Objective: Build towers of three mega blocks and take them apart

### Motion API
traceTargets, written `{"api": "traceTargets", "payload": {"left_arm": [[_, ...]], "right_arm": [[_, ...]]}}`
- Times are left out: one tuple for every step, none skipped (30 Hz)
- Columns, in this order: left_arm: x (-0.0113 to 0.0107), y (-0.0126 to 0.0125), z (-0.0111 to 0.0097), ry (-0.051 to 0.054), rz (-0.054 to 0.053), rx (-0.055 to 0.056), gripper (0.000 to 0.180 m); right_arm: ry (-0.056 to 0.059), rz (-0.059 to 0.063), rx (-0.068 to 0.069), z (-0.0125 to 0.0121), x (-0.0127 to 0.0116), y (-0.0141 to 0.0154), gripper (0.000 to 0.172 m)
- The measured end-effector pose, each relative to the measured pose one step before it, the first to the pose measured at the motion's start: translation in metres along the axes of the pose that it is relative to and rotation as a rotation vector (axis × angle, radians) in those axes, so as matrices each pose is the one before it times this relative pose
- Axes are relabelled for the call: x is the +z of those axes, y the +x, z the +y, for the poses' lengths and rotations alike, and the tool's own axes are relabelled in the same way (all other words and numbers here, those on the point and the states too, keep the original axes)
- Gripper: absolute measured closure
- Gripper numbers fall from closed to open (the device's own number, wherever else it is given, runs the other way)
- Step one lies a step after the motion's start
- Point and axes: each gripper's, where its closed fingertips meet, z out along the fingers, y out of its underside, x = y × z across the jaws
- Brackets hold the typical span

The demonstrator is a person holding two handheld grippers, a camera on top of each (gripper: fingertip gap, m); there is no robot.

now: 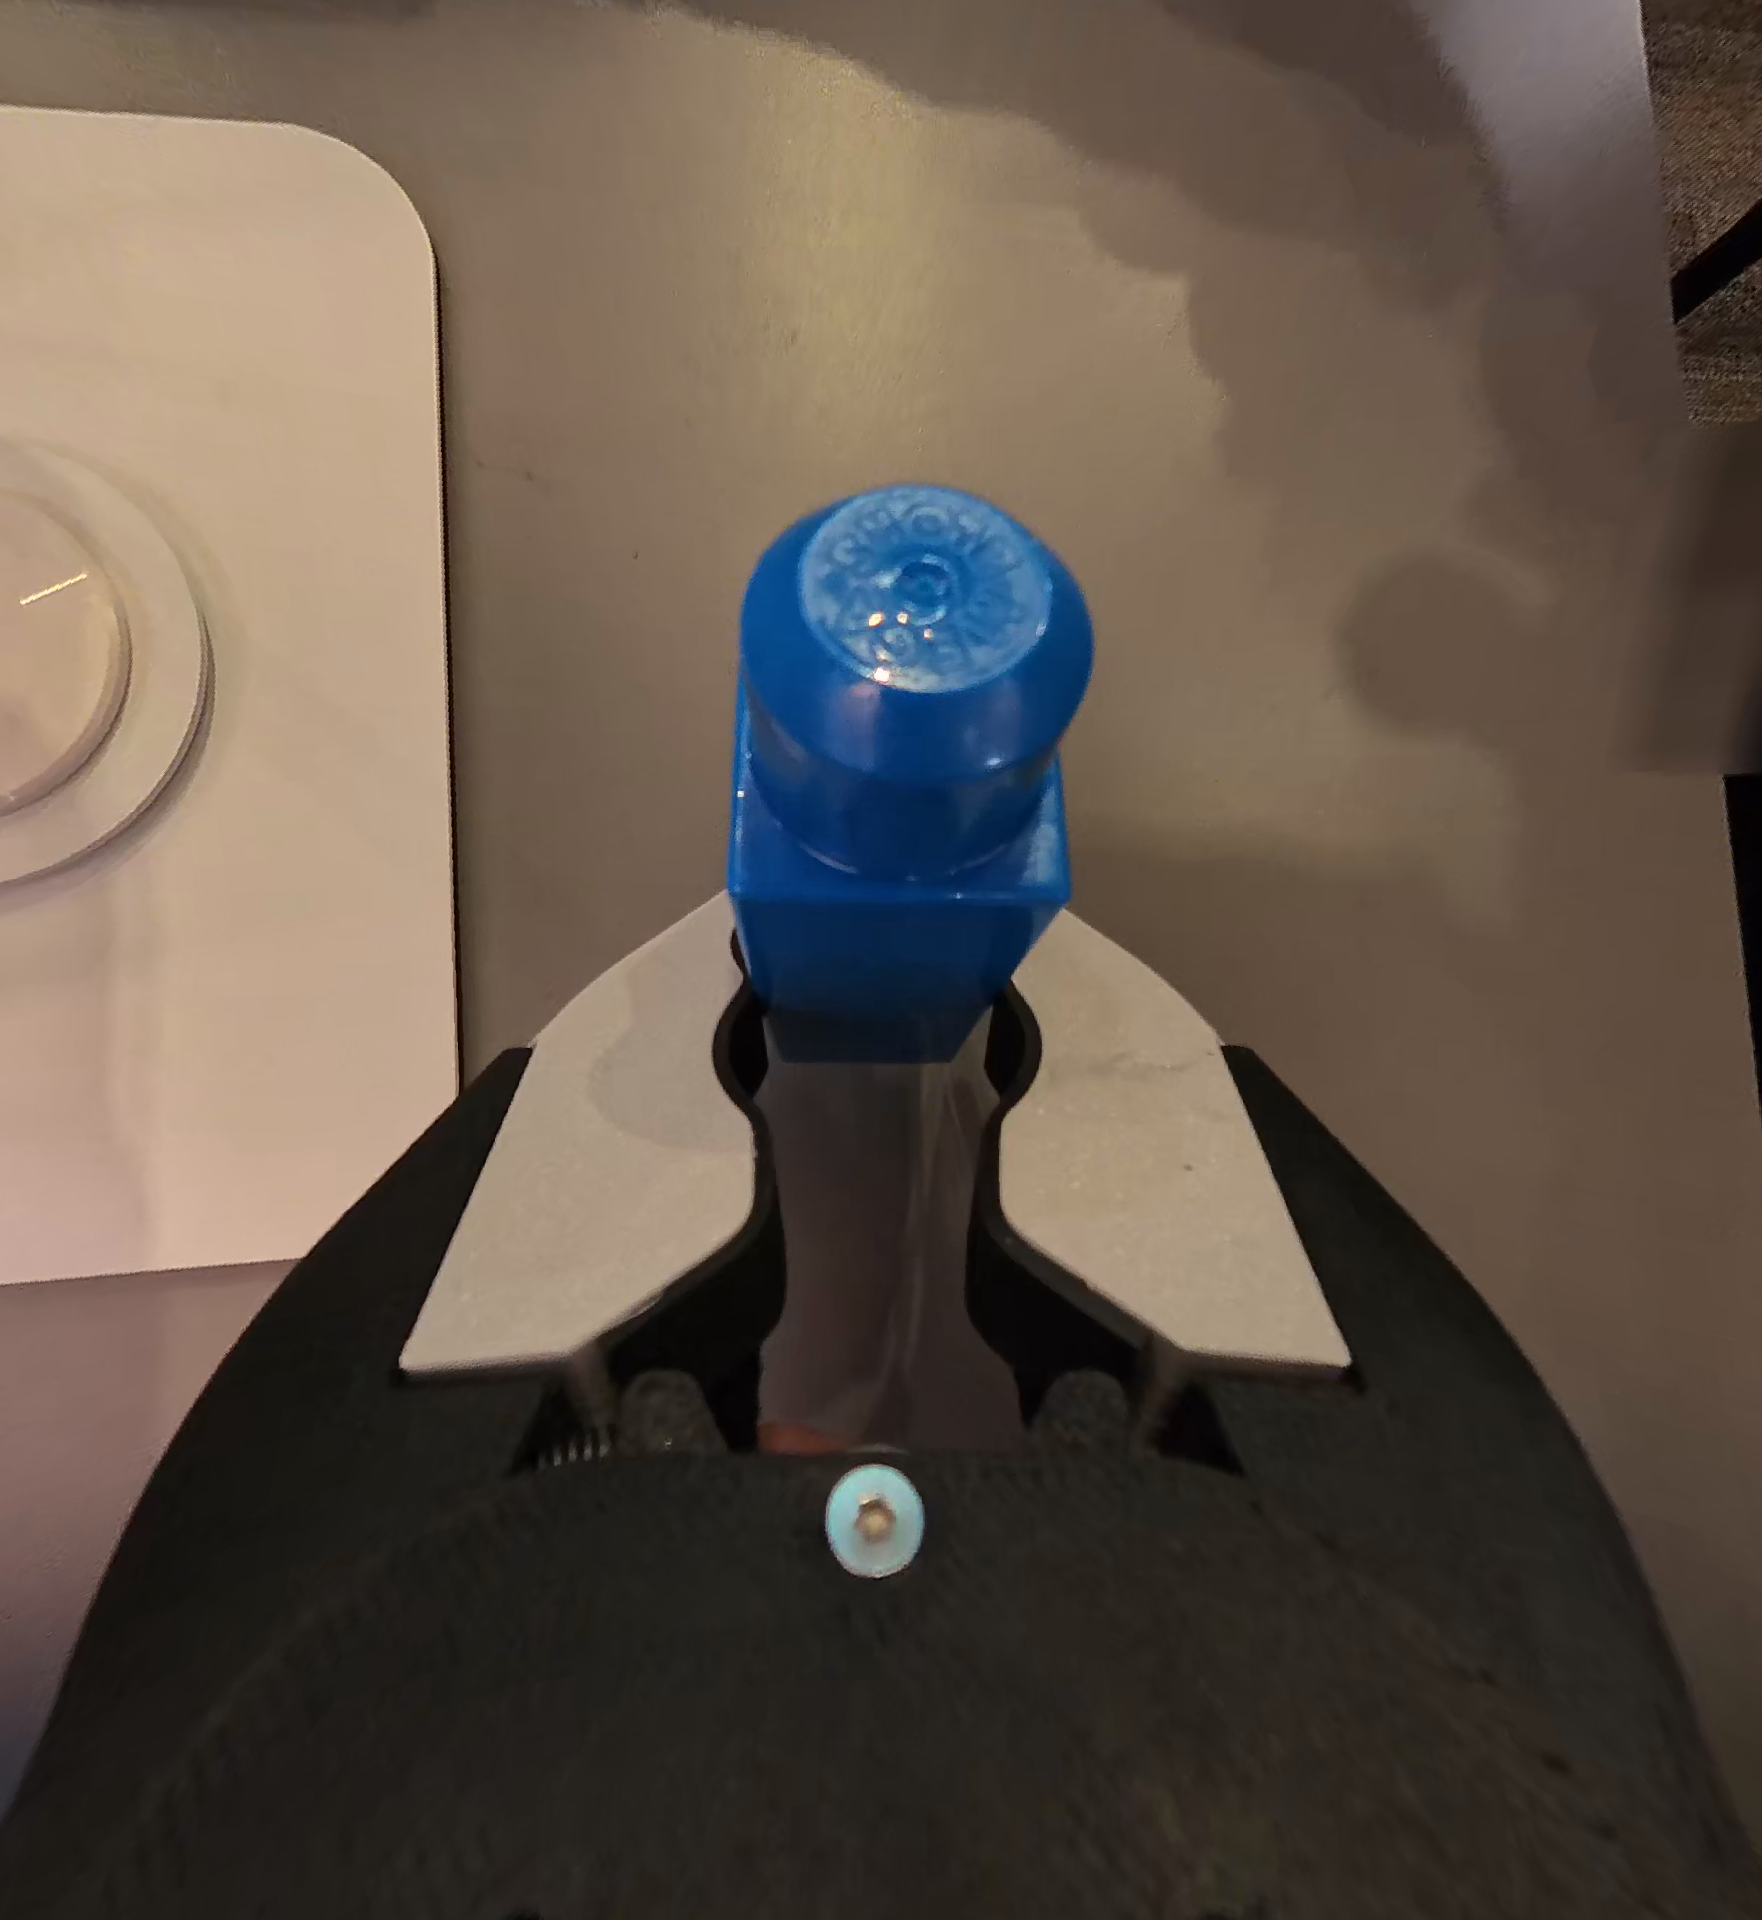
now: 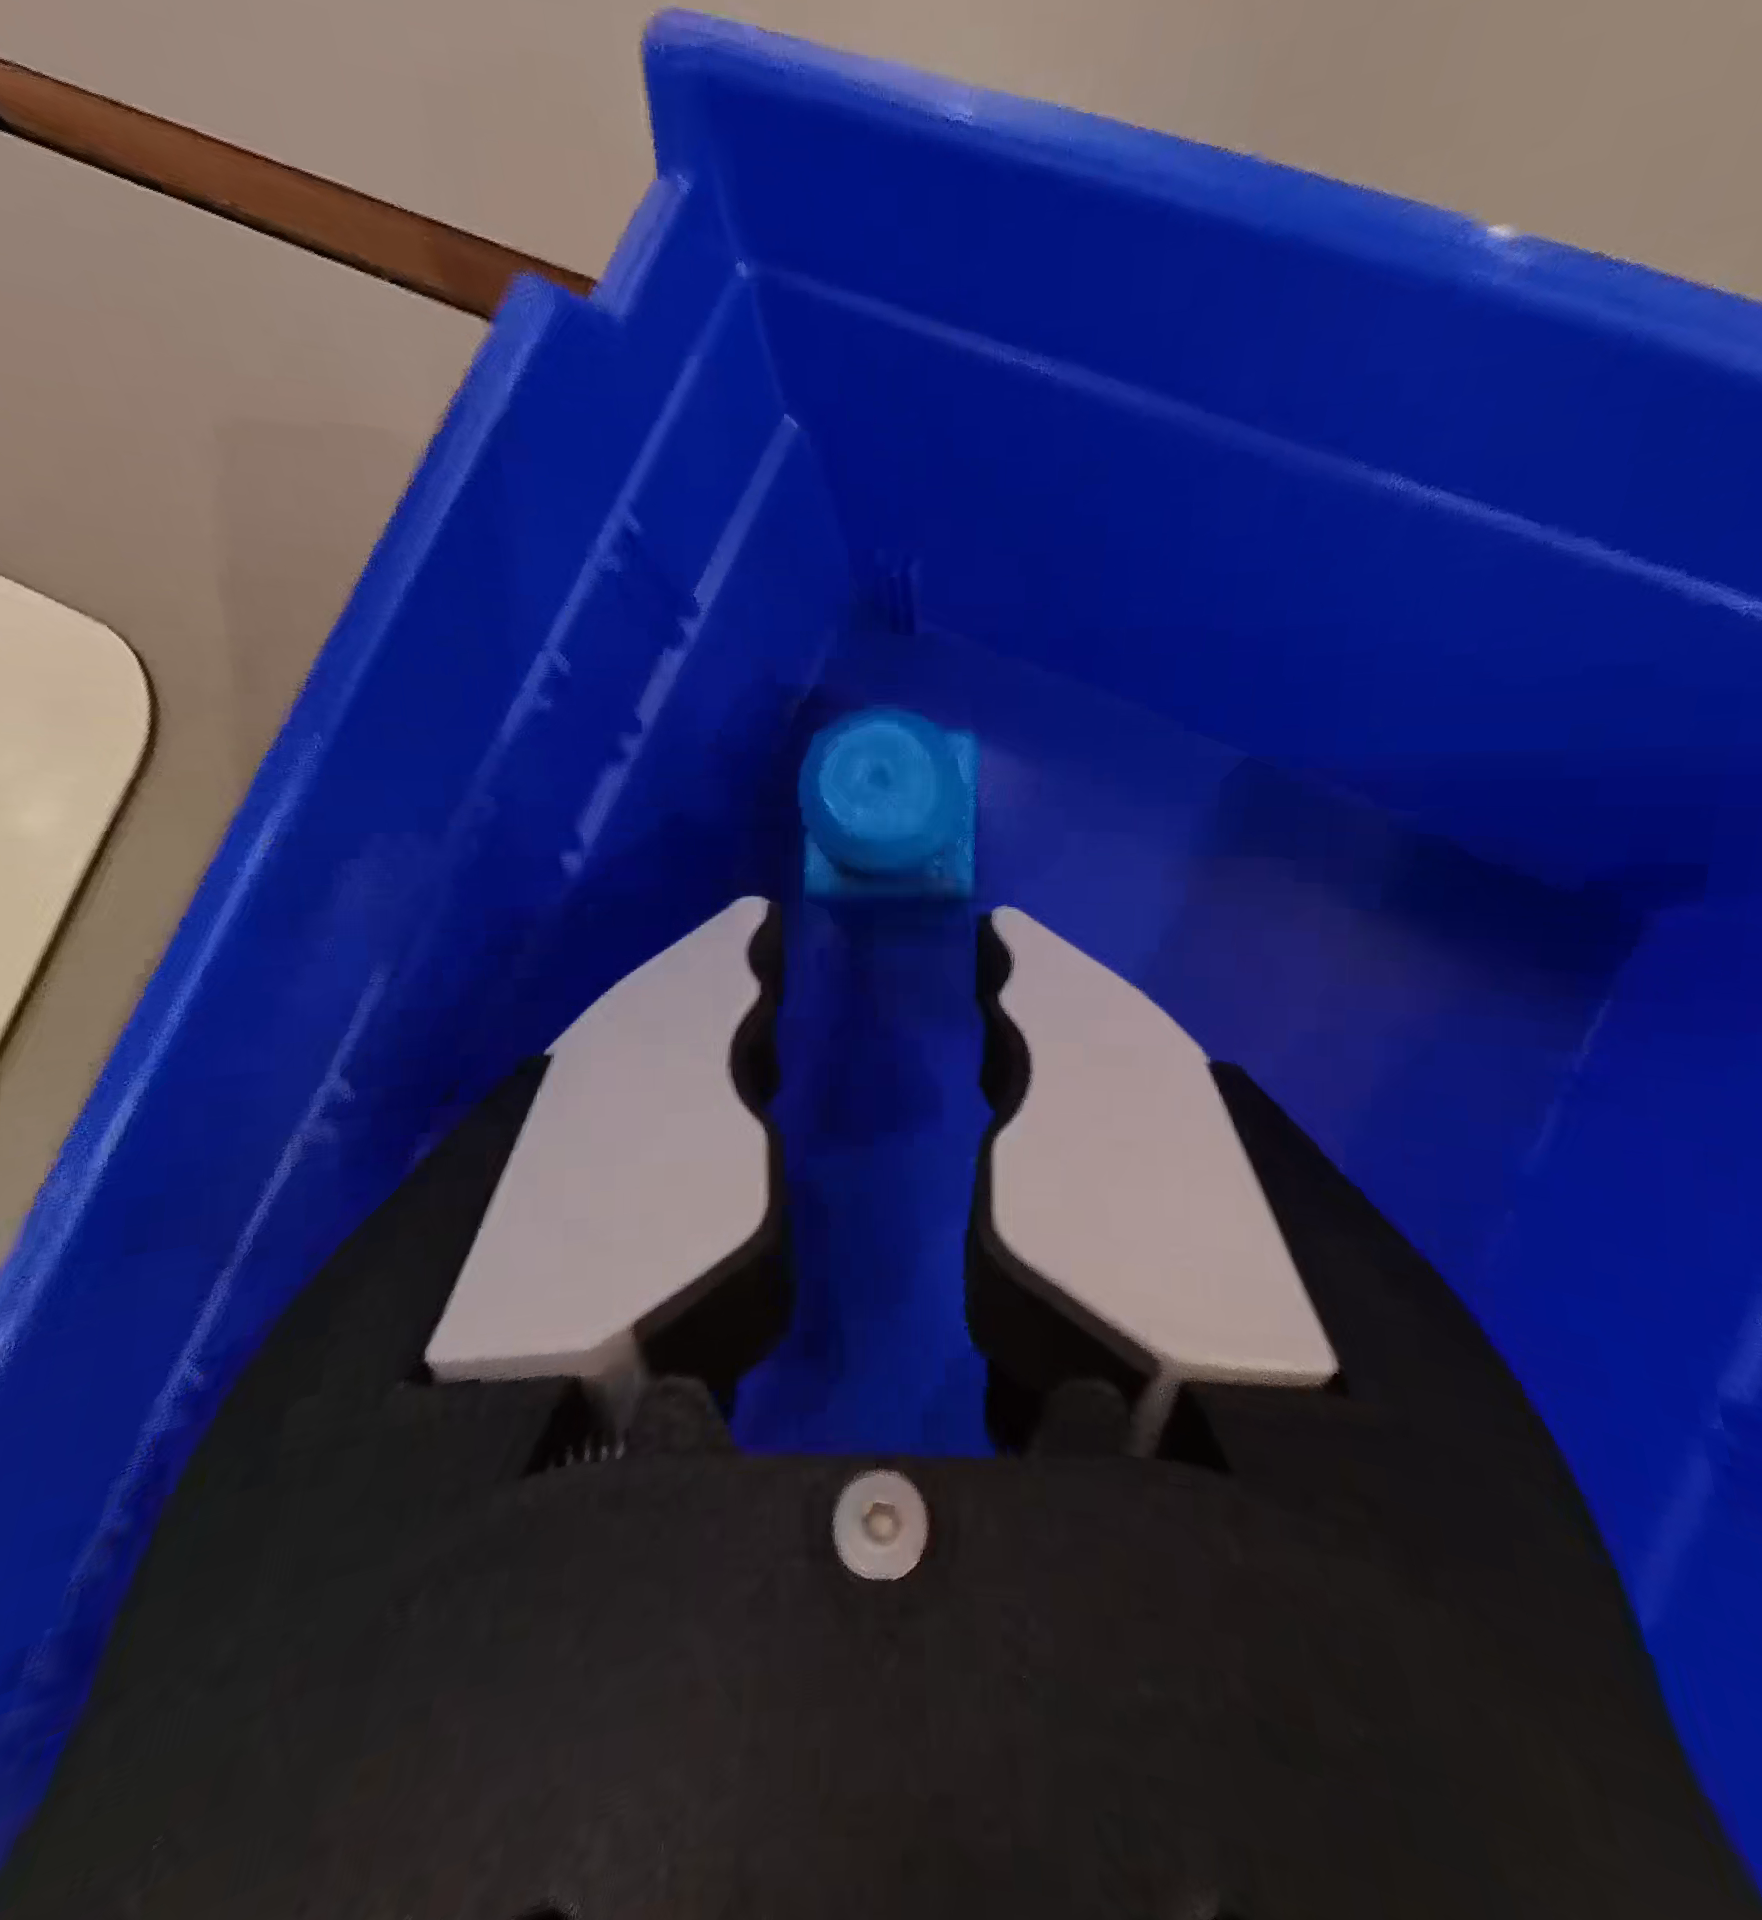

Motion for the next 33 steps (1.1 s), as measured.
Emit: {"api": "traceTargets", "payload": {"left_arm": [[0.00017, 0.00009, -0.00036, 0.0001, -0.0006, 0.0003, 0.141], [0.0003, -0.00002, -0.00039, -0.0001, 0.0, 0.0002, 0.141], [0.00045, 0.00012, -0.00021, -0.001, 0.0007, 0.001, 0.141], [0.00061, 0.0, -0.00024, -0.0016, 0.0, 0.0005, 0.141], [0.0006, 0.00027, -0.00001, -0.002, 0.001, 0.0008, 0.141], [0.00048, 0.00014, 0.00015, -0.0019, -0.0004, 0.0008, 0.141], [0.00017, -0.00007, -0.00002, -0.0004, -0.0015, 0.0, 0.141], [-0.00009, -0.00007, -0.00025, 0.001, -0.0006, 0.0002, 0.141], [-0.00039, -0.00024, 0.0, 0.0004, -0.0016, 0.0, 0.141], [-0.00046, -0.00052, 0.00002, 0.0009, -0.0017, -0.0009, 0.141], [-0.00035, -0.00028, -0.00002, 0.0023, 0.0, -0.0015, 0.141], [-0.00008, -0.00026, 0.00006, 0.0027, 0.0016, -0.002, 0.141], [0.00009, -0.00014, 0.00051, -0.0008, 0.0011, -0.0015, 0.141], [0.00044, -0.00024, 0.00081, -0.0028, 0.0002, -0.0003, 0.141], [0.00033, -0.00012, 0.00036, -0.0002, 0.0008, -0.0007, 0.141], [0.00013, 0.00003, 0.0003, 0.0001, 0.0011, -0.0007, 0.142], [-0.00002, 0.00001, 0.00021, -0.0005, 0.0006, 0.0005, 0.141], [-0.0001, -0.00033, 0.00004, 0.0011, -0.0007, -0.0003, 0.141], [-0.00013, -0.00024, -0.00014, 0.0017, 0.0004, -0.0021, 0.141], [0.00013, 0.00005, -0.00005, 0.0007, 0.0008, -0.0007, 0.141], [0.00013, -0.00007, 0.0, -0.0001, -0.0002, 0.0009, 0.141], [0.00023, 0.00001, -0.00015, 0.0004, -0.0003, -0.0003, 0.141], [0.00021, 0.00011, -0.00029, 0.0003, 0.0008, -0.0005, 0.141], [0.00034, 0.00016, -0.00006, -0.0008, 0.0005, 0.0008, 0.141], [0.0004, -0.00007, -0.00003, -0.0003, 0.0002, 0.0003, 0.141], [0.00033, 0.00009, 0.00001, 0.0004, 0.002, -0.0007, 0.141], [0.00049, -0.00027, 0.00009, 0.0004, 0.0005, -0.0013, 0.141], [0.0003, -0.00038, 0.00018, -0.0004, 0.0004, -0.0015, 0.141], [0.0001, -0.00041, 0.00027, 0.0006, -0.0007, -0.0008, 0.141], [-0.0002, -0.00079, 0.0001, 0.0013, -0.0024, -0.0014, 0.141], [-0.00058, -0.00072, -0.00014, 0.003, -0.0022, -0.0024, 0.141], [-0.00083, -0.00083, -0.00041, 0.0054, -0.0026, -0.002, 0.141], [-0.00096, -0.00031, -0.00086, 0.0065, -0.0016, -0.0007, 0.141]], "right_arm": [[-0.0204, 0.0084, 0.0025, 0.00604, -0.00493, 0.00359, 0.151], [-0.0148, 0.001, -0.0041, 0.0049, -0.00264, 0.00202, 0.167], [-0.0087, 0.0033, -0.0104, 0.00317, 0.0005, 0.00123, 0.171], [-0.0253, 0.0131, -0.0148, 0.00408, 0.00295, 0.00186, 0.171], [-0.0302, 0.0233, -0.0162, 0.00403, 0.00383, 0.00255, 0.172], [-0.019, 0.0244, -0.0131, 0.00162, 0.00369, 0.00238, 0.172], [0.003, 0.0051, -0.0044, -0.00207, 0.00313, -0.00041, 0.172], [0.0066, -0.0044, 0.0032, -0.00302, 0.00286, -0.00207, 0.172], [-0.0044, 0.0008, -0.0098, -0.00233, 0.00287, -0.00246, 0.172], [-0.0004, 0.0132, -0.0215, -0.00331, 0.00282, -0.00171, 0.172], [-0.0031, 0.0147, -0.0119, -0.00316, 0.00251, -0.00089, 0.172], [-0.0016, -0.0033, -0.0025, -0.00333, 0.00256, -0.00248, 0.172], [0.0071, -0.0115, -0.001, -0.00419, 0.00242, -0.00339, 0.172], [-0.0042, -0.0069, -0.0107, -0.00223, 0.00267, -0.00293, 0.172], [-0.0093, 0.0091, -0.0098, -0.00111, 0.00222, -0.0002, 0.172], [0.0094, 0.0068, -0.0048, -0.00308, 0.0015, 0.00025, 0.172], [0.0144, -0.0219, 0.0047, -0.0034, 0.00189, -0.00331, 0.172], [0.0125, -0.0187, 0.0003, -0.00309, 0.00224, -0.00307, 0.172], [-0.002, 0.0086, -0.0096, -0.0011, 0.00204, 0.00059, 0.172], [-0.0003, -0.0055, -0.0038, -0.00148, 0.00178, -0.00102, 0.172], [0.0166, -0.0247, 0.0024, -0.00379, 0.00109, -0.00347, 0.172], [0.0083, 0.015, -0.0077, -0.00271, 0.00045, 0.00192, 0.172], [-0.0133, 0.024, -0.0172, 0.00013, 0.00113, 0.00303, 0.172], [-0.012, 0.0027, -0.0067, 0.00011, 0.0021, 0.00055, 0.172], [-0.0061, 0.0017, -0.0029, -0.00061, 0.00223, 0.00049, 0.172], [-0.0117, 0.0079, -0.0056, 0.00007, 0.00218, 0.00113, 0.172], [-0.0005, -0.0092, -0.0108, -0.00155, 0.00183, -0.00162, 0.172], [0.0024, -0.0074, -0.0137, -0.00183, 0.00103, -0.00163, 0.172], [-0.0227, 0.0261, -0.0066, 0.0018, -0.00035, 0.00312, 0.172], [-0.0268, 0.0164, -0.0005, 0.00281, -0.00138, 0.00189, 0.172], [0.0044, -0.0119, 0.0054, -0.0002, -0.00297, -0.0017, 0.172], [0.0072, -0.002, 0.0113, -0.00004, -0.00519, -0.00016, 0.172], [-0.0062, 0.0216, -0.0061, 0.00195, -0.0073, 0.00218, 0.171]]}}
